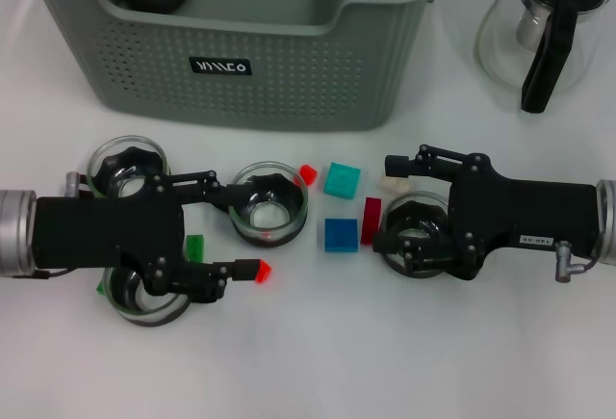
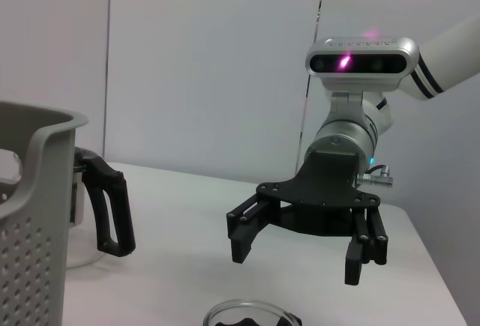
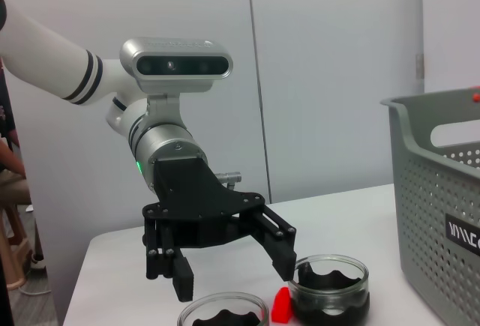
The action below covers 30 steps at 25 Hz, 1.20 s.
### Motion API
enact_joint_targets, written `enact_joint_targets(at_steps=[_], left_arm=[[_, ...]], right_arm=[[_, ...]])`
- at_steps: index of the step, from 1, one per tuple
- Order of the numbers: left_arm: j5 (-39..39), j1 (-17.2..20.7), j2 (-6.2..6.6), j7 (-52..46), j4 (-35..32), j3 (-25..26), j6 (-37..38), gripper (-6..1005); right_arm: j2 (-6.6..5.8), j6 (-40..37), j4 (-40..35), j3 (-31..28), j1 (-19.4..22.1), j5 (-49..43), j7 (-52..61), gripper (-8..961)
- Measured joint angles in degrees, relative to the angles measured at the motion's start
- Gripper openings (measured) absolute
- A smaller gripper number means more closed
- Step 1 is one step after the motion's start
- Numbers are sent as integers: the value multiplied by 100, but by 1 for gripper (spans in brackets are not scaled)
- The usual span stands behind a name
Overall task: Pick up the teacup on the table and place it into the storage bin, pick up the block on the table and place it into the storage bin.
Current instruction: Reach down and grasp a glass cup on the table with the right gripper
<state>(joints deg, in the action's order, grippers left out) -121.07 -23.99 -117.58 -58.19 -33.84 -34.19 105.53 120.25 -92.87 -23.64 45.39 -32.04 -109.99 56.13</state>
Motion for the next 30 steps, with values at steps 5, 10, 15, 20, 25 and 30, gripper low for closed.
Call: enact_joint_targets(at_steps=[5, 10, 15, 20, 25, 30], left_arm=[[-9, -10, -14, 1, 0, -3, -5, 826], [-22, -9, -16, 1, 0, 10, 16, 827], [-39, -9, -21, 1, 0, 9, 25, 826], [-46, -9, -19, 1, 0, -2, 26, 826], [-49, -9, -19, 1, 0, -11, 34, 826], [-19, 9, 49, -193, -25, 44, 179, 826]], right_arm=[[-2, 0, 0, -4, 23, 7, 2, 942], [-1, -2, 10, -4, 32, 7, 3, 942], [-2, -45, 11, -4, 42, 8, 4, 942], [-1, -47, 10, -4, 41, 12, 8, 941], [-1, -32, 10, -4, 39, 3, 14, 941], [-9, -28, -26, 25, 35, -33, 305, 941]])
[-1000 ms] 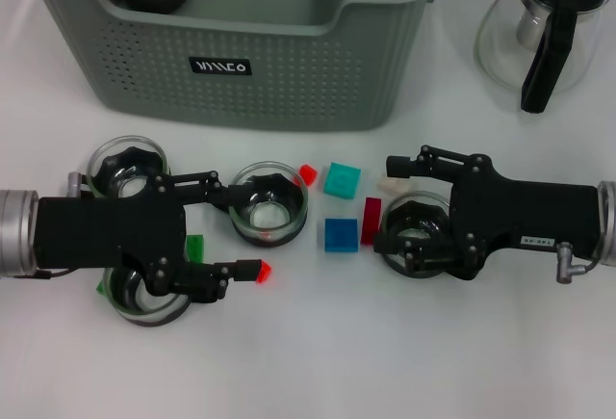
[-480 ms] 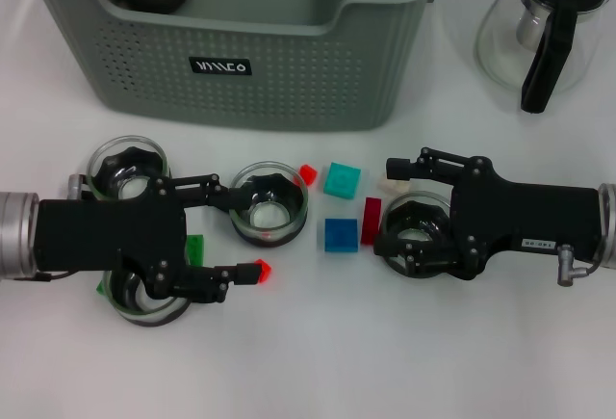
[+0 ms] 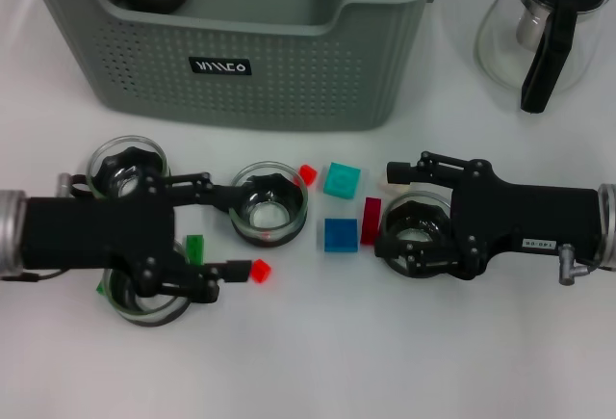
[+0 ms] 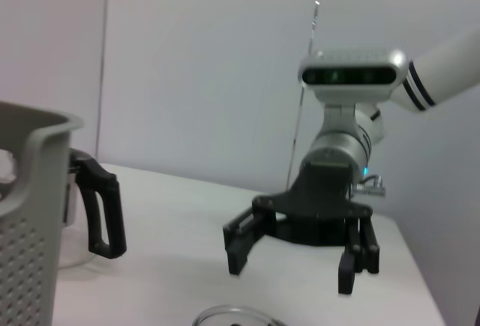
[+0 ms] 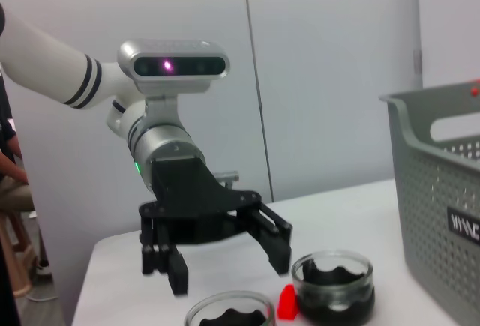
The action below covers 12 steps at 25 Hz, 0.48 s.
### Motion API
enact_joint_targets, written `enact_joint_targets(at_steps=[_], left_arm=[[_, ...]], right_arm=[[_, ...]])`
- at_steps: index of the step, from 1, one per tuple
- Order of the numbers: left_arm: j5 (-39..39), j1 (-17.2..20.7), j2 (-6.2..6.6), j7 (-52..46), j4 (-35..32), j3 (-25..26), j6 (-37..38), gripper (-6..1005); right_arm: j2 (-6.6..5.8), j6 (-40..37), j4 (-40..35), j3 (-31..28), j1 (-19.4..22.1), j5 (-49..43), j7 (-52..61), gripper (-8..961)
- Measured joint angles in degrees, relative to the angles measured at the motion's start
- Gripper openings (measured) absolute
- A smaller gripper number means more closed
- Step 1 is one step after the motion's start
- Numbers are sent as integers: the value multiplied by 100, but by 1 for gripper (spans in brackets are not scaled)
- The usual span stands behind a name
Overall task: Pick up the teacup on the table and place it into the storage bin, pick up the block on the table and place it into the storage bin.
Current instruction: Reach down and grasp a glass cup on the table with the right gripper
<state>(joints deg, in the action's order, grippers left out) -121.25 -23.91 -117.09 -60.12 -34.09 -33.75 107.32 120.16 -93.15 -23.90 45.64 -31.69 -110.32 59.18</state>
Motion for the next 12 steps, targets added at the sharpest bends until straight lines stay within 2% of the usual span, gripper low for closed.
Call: enact_joint_targets(at_steps=[1, 3, 6, 9, 12], left_arm=[[0, 0, 0, 0, 0, 0, 0, 826], [16, -6, 202, -599, -29, 215, 291, 826], [12, -5, 370, -1007, -34, 345, 390, 827], [5, 39, 466, -1152, -43, 389, 420, 827], [-18, 55, 464, -1150, -45, 428, 382, 827]], right_arm=[[-8, 11, -46, 16, -13, -62, 229, 941], [-19, 25, -180, 31, -50, -232, 647, 942], [1, 4, -571, 76, -73, -589, 1294, 942], [-1, -44, -991, 295, -74, -818, 1924, 942], [-20, -176, -1408, 516, -75, -1001, 2408, 940]])
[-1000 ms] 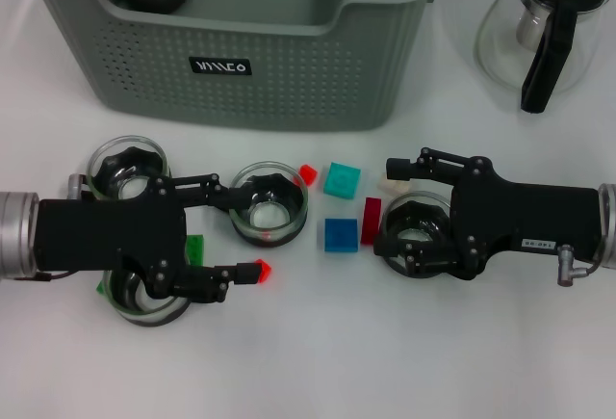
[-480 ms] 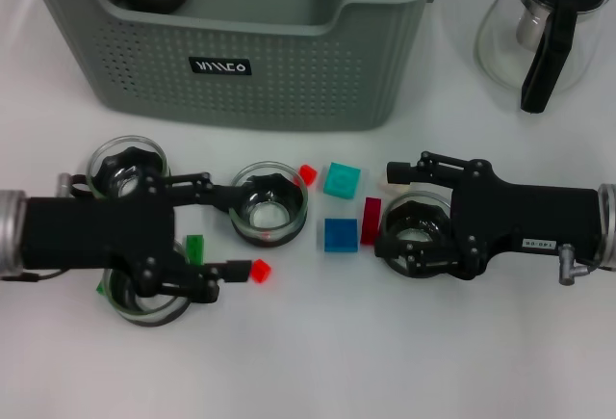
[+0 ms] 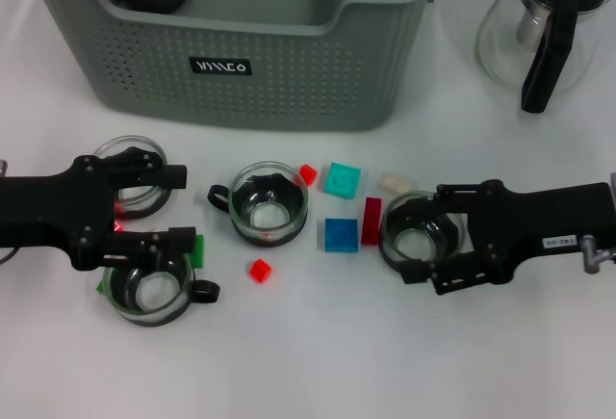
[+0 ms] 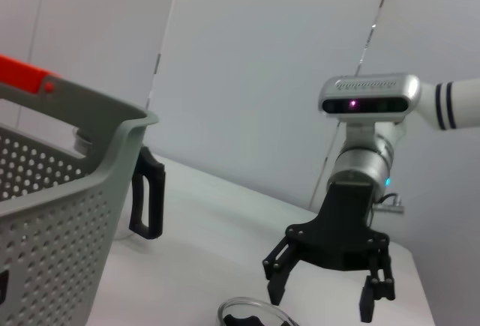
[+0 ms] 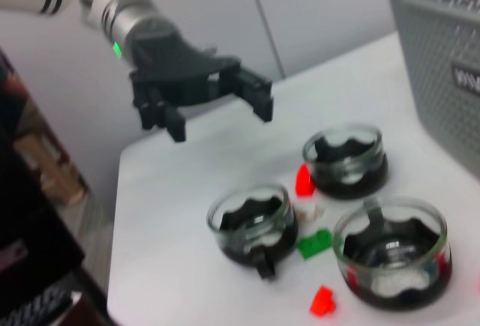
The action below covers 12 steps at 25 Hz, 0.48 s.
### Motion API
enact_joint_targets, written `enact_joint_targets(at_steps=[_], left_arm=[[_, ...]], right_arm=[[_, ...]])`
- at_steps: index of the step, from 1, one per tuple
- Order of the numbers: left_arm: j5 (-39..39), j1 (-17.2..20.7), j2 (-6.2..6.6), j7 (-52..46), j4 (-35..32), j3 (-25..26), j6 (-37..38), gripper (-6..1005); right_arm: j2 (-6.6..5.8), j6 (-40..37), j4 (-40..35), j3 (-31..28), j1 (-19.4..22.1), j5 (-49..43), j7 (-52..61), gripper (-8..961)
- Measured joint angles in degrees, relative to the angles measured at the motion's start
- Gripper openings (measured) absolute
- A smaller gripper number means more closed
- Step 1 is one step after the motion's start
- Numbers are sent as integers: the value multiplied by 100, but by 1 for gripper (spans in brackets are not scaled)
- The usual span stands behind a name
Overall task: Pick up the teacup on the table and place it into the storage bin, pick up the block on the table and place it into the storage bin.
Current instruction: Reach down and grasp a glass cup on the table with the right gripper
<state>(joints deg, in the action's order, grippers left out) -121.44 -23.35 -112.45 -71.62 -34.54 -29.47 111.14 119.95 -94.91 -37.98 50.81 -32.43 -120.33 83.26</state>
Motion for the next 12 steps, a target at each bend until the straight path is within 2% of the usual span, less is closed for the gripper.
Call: enact_joint_targets(at_steps=[7, 12], left_arm=[[-13, -39, -31, -8, -1, -32, -101, 827], [-12, -36, -33, 11, 35, -31, -119, 827]], right_arm=[[-2, -883, -1566, 332, -206, -645, 1423, 904], [26, -1050, -2289, 1195, -590, -1131, 2543, 816]])
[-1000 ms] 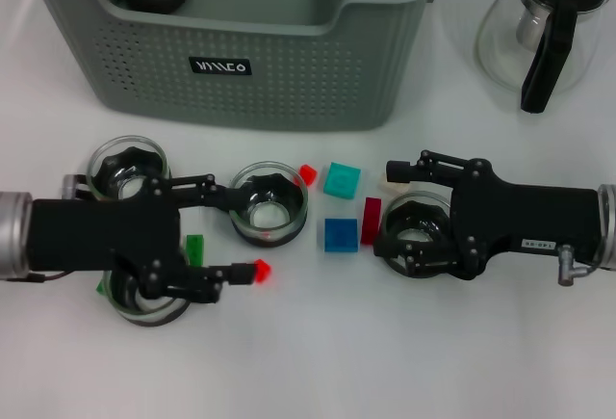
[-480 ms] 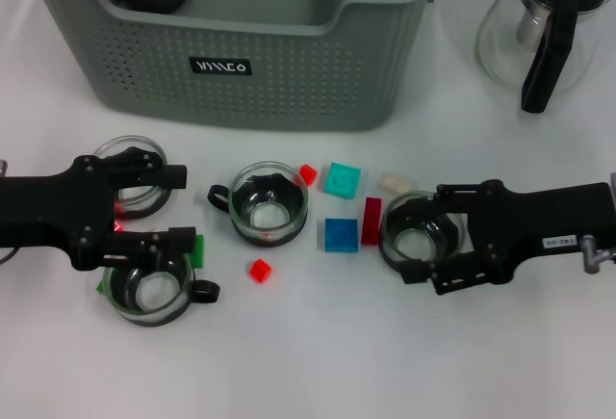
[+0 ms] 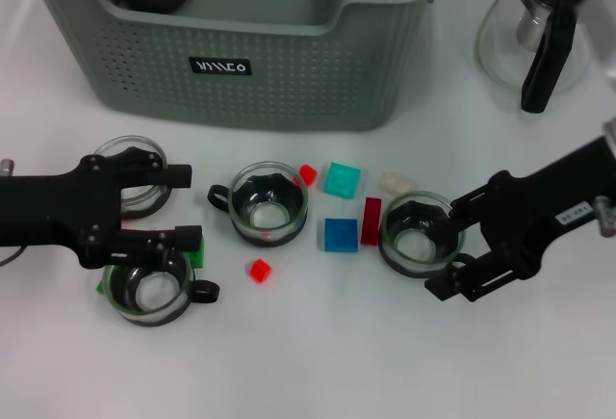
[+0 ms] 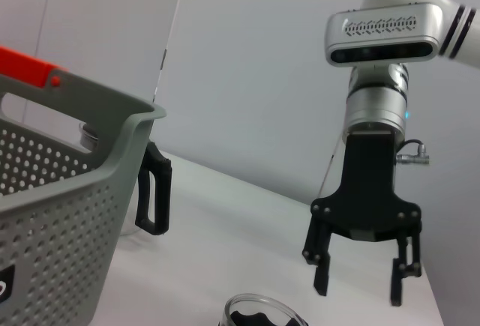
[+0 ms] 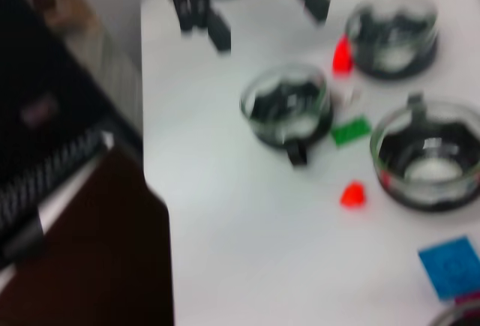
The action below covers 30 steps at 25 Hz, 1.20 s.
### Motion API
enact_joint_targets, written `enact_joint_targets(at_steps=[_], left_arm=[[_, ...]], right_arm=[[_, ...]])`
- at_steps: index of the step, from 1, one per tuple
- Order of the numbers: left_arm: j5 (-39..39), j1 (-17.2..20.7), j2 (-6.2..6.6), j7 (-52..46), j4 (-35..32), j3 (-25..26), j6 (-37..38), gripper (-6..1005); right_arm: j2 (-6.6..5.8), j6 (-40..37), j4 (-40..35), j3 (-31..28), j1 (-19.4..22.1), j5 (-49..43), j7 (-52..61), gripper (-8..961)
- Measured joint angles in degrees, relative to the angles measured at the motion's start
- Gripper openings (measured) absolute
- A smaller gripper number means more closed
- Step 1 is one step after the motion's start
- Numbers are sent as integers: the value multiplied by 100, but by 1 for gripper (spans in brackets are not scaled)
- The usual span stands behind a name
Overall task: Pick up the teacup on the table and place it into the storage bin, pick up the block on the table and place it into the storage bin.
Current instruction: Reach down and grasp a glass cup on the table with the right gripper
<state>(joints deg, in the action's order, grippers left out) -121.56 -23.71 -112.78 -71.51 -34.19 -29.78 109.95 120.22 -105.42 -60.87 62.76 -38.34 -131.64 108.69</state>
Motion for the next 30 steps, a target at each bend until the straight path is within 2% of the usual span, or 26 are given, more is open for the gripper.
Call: enact_joint_targets(at_steps=[3, 8, 11, 14, 21, 30], left_arm=[[0, 23, -12, 10, 10, 7, -6, 827], [1, 49, -46, 10, 18, 25, -6, 826], [1, 52, -66, 19, 19, 25, -4, 826], [1, 52, -85, 34, 26, 21, -43, 826], [1, 88, -131, 35, 27, 0, -160, 827], [1, 117, -144, 25, 35, 0, -157, 826]], right_arm=[[4, 123, -155, 521, -342, -334, 608, 736], [14, 350, -203, 1230, -871, -940, 1560, 740], [30, 486, -175, 1706, -1034, -1170, 1961, 742], [53, 688, -167, 2140, -1082, -1166, 2062, 744], [63, 1283, 68, 3014, -1051, -913, 2129, 677], [73, 1957, 188, 3787, -978, -901, 2280, 650]])
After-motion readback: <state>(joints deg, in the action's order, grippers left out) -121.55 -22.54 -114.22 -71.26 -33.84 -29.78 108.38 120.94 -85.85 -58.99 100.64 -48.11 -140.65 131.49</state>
